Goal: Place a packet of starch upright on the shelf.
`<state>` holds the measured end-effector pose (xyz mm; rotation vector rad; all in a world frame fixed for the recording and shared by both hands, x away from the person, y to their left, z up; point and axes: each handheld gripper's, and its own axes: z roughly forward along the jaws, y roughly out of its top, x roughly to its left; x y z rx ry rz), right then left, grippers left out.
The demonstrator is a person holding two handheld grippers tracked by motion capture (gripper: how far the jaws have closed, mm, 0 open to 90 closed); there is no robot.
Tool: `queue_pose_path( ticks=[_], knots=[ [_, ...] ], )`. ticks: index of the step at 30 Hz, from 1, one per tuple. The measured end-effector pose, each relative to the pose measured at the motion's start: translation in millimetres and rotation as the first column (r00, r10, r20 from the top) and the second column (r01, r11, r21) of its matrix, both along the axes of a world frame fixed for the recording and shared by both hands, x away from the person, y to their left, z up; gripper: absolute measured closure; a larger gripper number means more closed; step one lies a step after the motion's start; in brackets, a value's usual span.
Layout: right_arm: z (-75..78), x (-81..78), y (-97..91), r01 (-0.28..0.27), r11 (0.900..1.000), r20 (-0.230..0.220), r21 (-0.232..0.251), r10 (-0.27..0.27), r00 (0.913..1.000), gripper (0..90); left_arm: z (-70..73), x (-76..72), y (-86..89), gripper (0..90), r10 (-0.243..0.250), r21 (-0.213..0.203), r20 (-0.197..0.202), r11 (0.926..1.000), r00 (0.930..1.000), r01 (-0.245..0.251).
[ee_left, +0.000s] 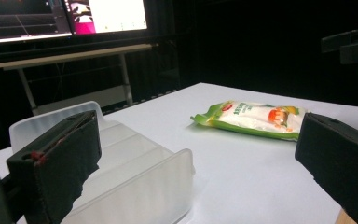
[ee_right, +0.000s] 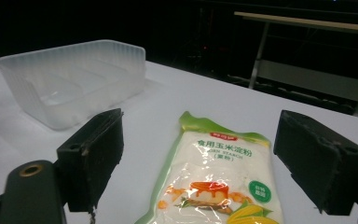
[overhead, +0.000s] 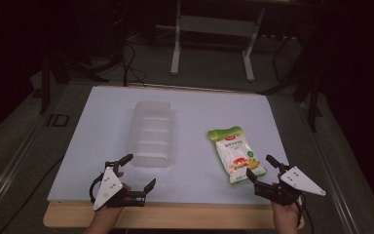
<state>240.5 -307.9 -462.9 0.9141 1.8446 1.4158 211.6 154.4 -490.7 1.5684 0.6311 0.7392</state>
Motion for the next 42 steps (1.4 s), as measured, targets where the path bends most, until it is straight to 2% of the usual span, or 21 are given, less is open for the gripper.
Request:
queue_pose_path(
  ticks=[4,6,9,11,15,17,19,21,23,25,27,29,32,33,35,40,42],
  knots=[
    [0.2,-2.4,3.2,-0.006,0.9999,0.004,-0.015,0.006,1.0000,15.7,0.2,-0.3,-0.5,0.3,-0.011,-0.006,0.001,0.9999,0.9999,0.011],
    [1.7,-4.6,4.0,-0.018,0.9997,-0.001,0.014,0.018,0.9998,15.3,0.0,-0.1,-0.2,0.3,-0.012,-0.008,-0.002,0.9999,0.9999,0.012],
    [4.2,-5.1,3.8,-0.024,0.9993,-0.009,0.027,0.025,0.9997,15.3,0.3,-0.7,0.3,0.3,-0.012,-0.007,-0.001,0.9999,0.9999,0.012],
    [8.6,-4.6,5.2,-0.049,0.9985,-0.044,0.026,0.050,0.9978,13.1,0.6,-2.0,0.6,0.3,-0.014,-0.012,-0.001,0.9998,0.9999,0.014],
    [15.0,-4.6,8.1,-0.066,0.9977,-0.064,0.013,0.067,0.9958,11.1,0.8,-2.9,0.2,0.3,-0.020,-0.013,-0.002,0.9997,0.9998,0.020],
    [22.9,-6.3,11.0,-0.089,0.9956,-0.066,0.030,0.091,0.9937,10.4,1.0,-4.2,-0.6,0.3,-0.019,-0.005,0.004,0.9998,0.9998,0.019],
    [31.1,-7.9,12.8,-0.100,0.9925,-0.061,0.071,0.104,0.9927,10.2,0.8,-4.5,-1.1,0.3,-0.019,-0.002,-0.001,0.9998,0.9998,0.019],
    [38.6,-8.6,12.8,-0.095,0.9921,-0.040,0.083,0.098,0.9943,10.2,0.5,-4.5,-1.3,0.3,-0.019,-0.002,-0.002,0.9998,0.9998,0.019],
    [44.7,-8.1,10.8,-0.122,0.9876,-0.023,0.098,0.125,0.9919,10.2,0.0,-4.5,-1.5,0.3,-0.021,-0.003,-0.009,0.9998,0.9997,0.021],
    [52.7,-5.8,8.1,-0.142,0.9843,-0.009,0.104,0.144,0.9896,10.2,0.4,-5.3,-1.6,0.3,-0.021,-0.007,-0.005,0.9998,0.9998,0.021],
    [56.4,-4.6,7.6,-0.134,0.9862,-0.001,0.097,0.134,0.9909,10.2,0.5,-5.5,-1.5,0.3,-0.023,-0.009,-0.005,0.9997,0.9997,0.023],
    [67.5,2.0,4.7,-0.141,0.9865,0.011,0.083,0.141,0.9900,10.2,0.5,-6.0,-2.0,0.3,-0.021,-0.010,-0.003,0.9997,0.9998,0.021],
    [76.6,11.5,3.7,-0.144,0.9871,0.002,0.070,0.144,0.9895,10.2,0.2,-5.9,-3.2,0.3,-0.024,-0.007,-0.005,0.9997,0.9997,0.024],
    [76.6,11.5,3.7,-0.144,0.9871,0.002,0.070,0.144,0.9895,10.2,0.2,-5.9,-3.2,0.3,-0.024,-0.007,-0.005,0.9997,0.9997,0.024],
    [81.6,23.8,3.7,-0.144,0.9882,-0.009,0.052,0.144,0.9895,10.3,0.5,-5.6,-4.3,0.3,-0.027,-0.007,-0.004,0.9996,0.9996,0.027],
    [84.2,45.5,3.7,-0.136,0.9890,-0.029,0.057,0.138,0.9900,10.3,0.1,-5.4,-5.6,0.3,-0.028,0.000,-0.005,0.9996,0.9996,0.028],
    [84.6,53.2,5.8,-0.125,0.9918,-0.026,0.025,0.126,0.9917,10.5,0.0,-5.3,-5.2,0.3,-0.028,0.004,-0.007,0.9996,0.9996,0.028]
  ],
)
